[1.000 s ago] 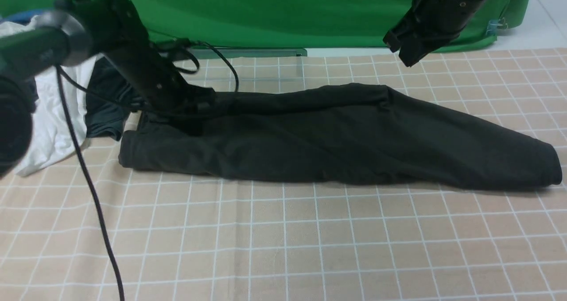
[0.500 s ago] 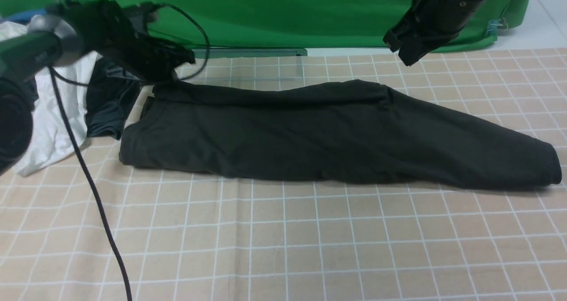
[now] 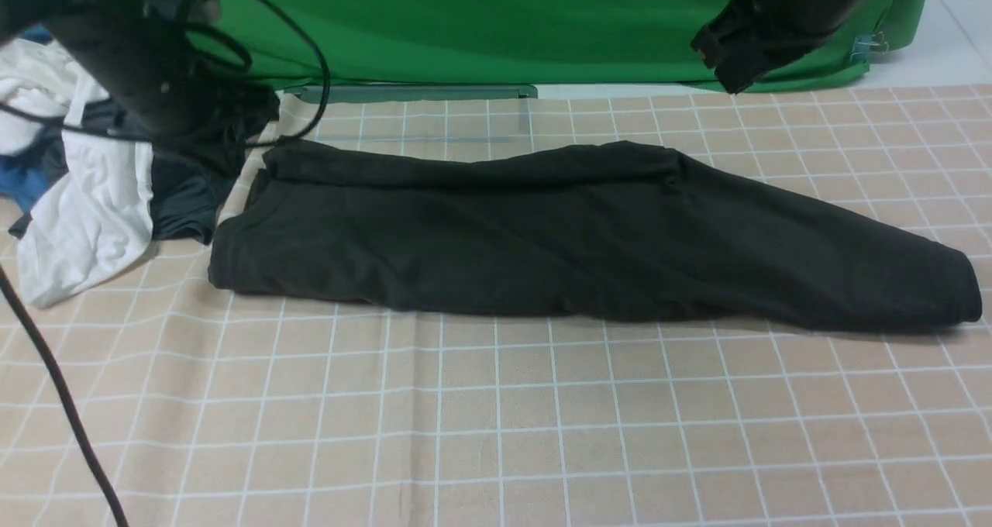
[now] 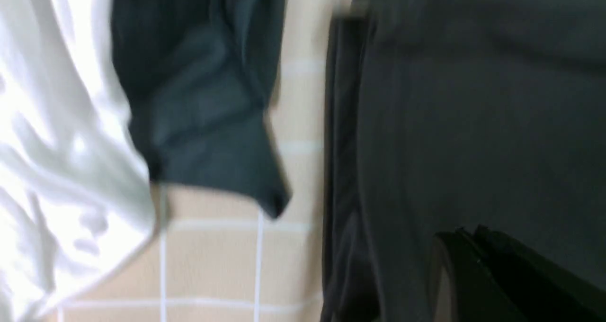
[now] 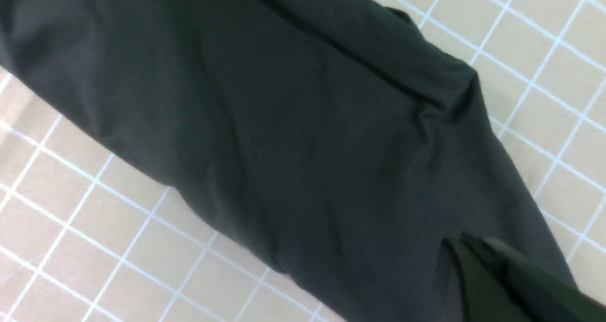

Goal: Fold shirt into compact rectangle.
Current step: 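Pull the folded dark garment lengthwise by its ends to straighten it flat on the table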

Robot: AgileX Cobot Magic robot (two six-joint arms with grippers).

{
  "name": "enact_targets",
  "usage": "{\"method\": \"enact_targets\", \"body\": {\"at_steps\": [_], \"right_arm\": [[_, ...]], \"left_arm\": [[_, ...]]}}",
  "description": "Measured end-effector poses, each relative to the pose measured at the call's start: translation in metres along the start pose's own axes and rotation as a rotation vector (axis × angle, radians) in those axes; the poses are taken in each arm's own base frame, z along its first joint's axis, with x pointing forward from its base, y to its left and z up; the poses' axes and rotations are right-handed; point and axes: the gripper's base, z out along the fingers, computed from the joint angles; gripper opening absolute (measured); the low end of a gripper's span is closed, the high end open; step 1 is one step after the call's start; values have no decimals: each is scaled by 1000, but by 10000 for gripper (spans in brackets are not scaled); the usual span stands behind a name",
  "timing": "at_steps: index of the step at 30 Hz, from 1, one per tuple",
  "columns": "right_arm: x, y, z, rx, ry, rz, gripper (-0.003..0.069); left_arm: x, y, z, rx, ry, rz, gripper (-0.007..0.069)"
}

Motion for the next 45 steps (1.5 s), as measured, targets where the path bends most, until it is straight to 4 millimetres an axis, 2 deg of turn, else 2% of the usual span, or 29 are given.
{"method": "enact_targets", "body": {"at_steps": [4,6,9,12,15,18,19,23,24,28,32,34,37,39,41,43,45], "right_arm": [[0,0,-1,-1,-1,4,38],[1,1,0,-5,4,7,38],[2,1,1,-5,8,9,38],[2,1,1,-5,8,9,38],[2,1,1,-5,8,9,38],[2,1,1,-5,8,9,38],[2,1,1,-5,8,9,38],[2,1,1,-5,8,9,38],[2,1,1,-6,9,11,38],[9,2,6,-11,37,18,38],[34,5,12,-25,118,28,38],[40,3,12,-26,132,38,38],[68,-11,21,-19,221,120,55],[87,-28,28,-3,279,191,103],[103,-45,34,16,313,255,183],[125,-75,40,54,324,370,325],[137,-96,43,85,320,446,424]], "left_arm": [[4,2,10,-10,21,-1,74],[4,3,15,-14,24,-1,139],[4,5,27,-30,40,-13,311],[6,6,39,-24,63,-24,435],[8,3,53,25,99,-25,488],[12,-1,60,74,137,-25,435],[13,-2,63,92,152,-20,315],[14,-3,59,92,161,-1,71],[14,-3,55,89,156,8,46],[15,-5,35,91,159,32,27],[25,-9,10,97,179,50,20],[30,-9,7,92,185,52,20],[50,-5,7,54,216,70,20],[58,-3,7,31,213,81,20],[61,-1,10,21,203,84,20],[62,-1,13,17,192,84,20],[61,-1,13,16,185,84,20]]}}
